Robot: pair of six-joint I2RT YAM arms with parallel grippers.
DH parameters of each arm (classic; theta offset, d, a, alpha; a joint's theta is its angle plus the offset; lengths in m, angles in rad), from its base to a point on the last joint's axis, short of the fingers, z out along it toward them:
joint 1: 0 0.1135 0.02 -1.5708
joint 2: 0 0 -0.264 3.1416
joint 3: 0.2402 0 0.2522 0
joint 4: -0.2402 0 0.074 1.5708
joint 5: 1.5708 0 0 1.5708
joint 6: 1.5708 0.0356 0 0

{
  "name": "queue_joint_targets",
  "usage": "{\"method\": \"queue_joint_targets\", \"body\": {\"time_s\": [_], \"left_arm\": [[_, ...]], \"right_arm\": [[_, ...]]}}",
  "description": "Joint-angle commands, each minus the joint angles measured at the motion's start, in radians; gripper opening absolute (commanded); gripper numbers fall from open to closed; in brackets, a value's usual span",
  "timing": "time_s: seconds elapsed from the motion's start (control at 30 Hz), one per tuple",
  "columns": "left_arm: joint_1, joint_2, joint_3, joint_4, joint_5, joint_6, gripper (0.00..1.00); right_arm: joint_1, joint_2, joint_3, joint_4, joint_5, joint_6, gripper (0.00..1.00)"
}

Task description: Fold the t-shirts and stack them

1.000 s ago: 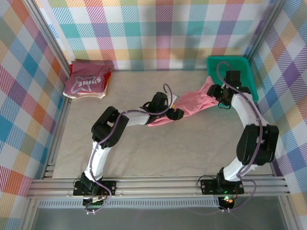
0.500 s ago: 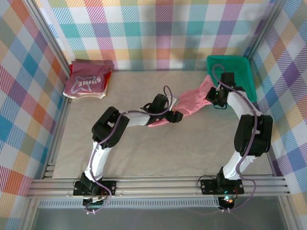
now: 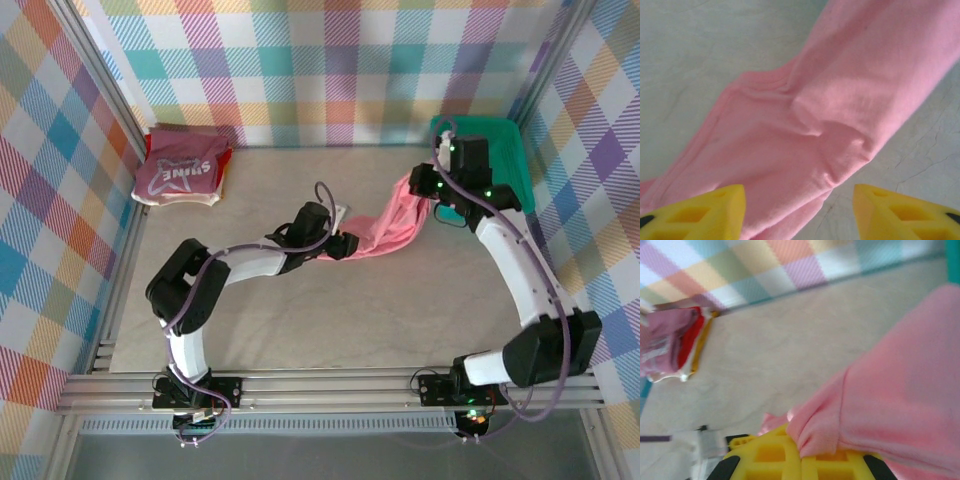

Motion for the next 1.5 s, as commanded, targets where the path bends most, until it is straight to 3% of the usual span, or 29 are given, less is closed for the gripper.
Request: {"method": "queue_joint_targets", "body": {"time_s": [0.0, 0.13, 0.27, 0.33, 0.53, 0.57, 0.77, 0.93, 0.97, 1.0, 1.03, 1.07, 1.17, 1.33, 1.47], "left_arm": [[0.016, -0.028, -0.055, -0.019, -0.043, -0.024, 0.64], [0.015, -0.002, -0.048, -0.073, -0.016, -0.039, 0.68], [0.015, -0.009, -0.104, -0.026, -0.053, -0.066, 0.65], [0.016, 0.002, -0.096, -0.039, -0.068, -0.05, 0.56], [0.016, 0.022, -0.044, -0.077, -0.113, -0.027, 0.05], [0.019, 0.014, -0.043, -0.08, -0.131, -0.028, 0.0], [0.041, -0.132, -0.111, -0.047, -0.238, -0.027, 0.0], [0.088, -0.222, -0.137, -0.067, -0.183, 0.017, 0.0], [0.089, -0.227, -0.132, -0.072, -0.15, 0.041, 0.14], [0.089, -0.216, -0.109, -0.095, -0.102, 0.064, 0.46], [0.087, -0.186, -0.067, -0.139, -0.042, 0.091, 0.67], [0.086, -0.148, -0.017, -0.19, 0.014, 0.11, 0.67], [0.051, -0.007, 0.162, -0.357, 0.021, 0.142, 0.77], [-0.001, 0.171, 0.353, -0.483, 0.013, 0.166, 0.76], [-0.002, 0.254, 0.409, -0.548, -0.032, 0.148, 0.67]], "right_arm": [[0.072, -0.041, -0.076, 0.035, 0.128, 0.034, 0.0], [0.073, -0.134, -0.25, 0.108, 0.252, 0.15, 0.0], [0.073, -0.23, -0.381, 0.098, 0.354, 0.2, 0.0], [0.071, -0.242, -0.411, 0.074, 0.377, 0.192, 0.0], [0.07, -0.236, -0.419, 0.071, 0.354, 0.131, 0.04], [0.069, -0.242, -0.412, 0.073, 0.358, 0.124, 0.04], [0.068, -0.275, -0.339, 0.091, 0.353, 0.02, 0.0], [0.068, -0.308, -0.324, 0.116, 0.281, -0.019, 0.0], [0.068, -0.307, -0.324, 0.112, 0.285, -0.014, 0.0], [0.068, -0.301, -0.328, 0.111, 0.292, -0.014, 0.0], [0.068, -0.296, -0.337, 0.115, 0.302, -0.013, 0.0], [0.067, -0.29, -0.345, 0.117, 0.314, -0.006, 0.0], [0.068, -0.271, -0.367, 0.133, 0.322, 0.018, 0.0], [0.067, -0.261, -0.376, 0.135, 0.316, 0.047, 0.0], [0.066, -0.285, -0.393, 0.145, 0.325, 0.041, 0.0]]}}
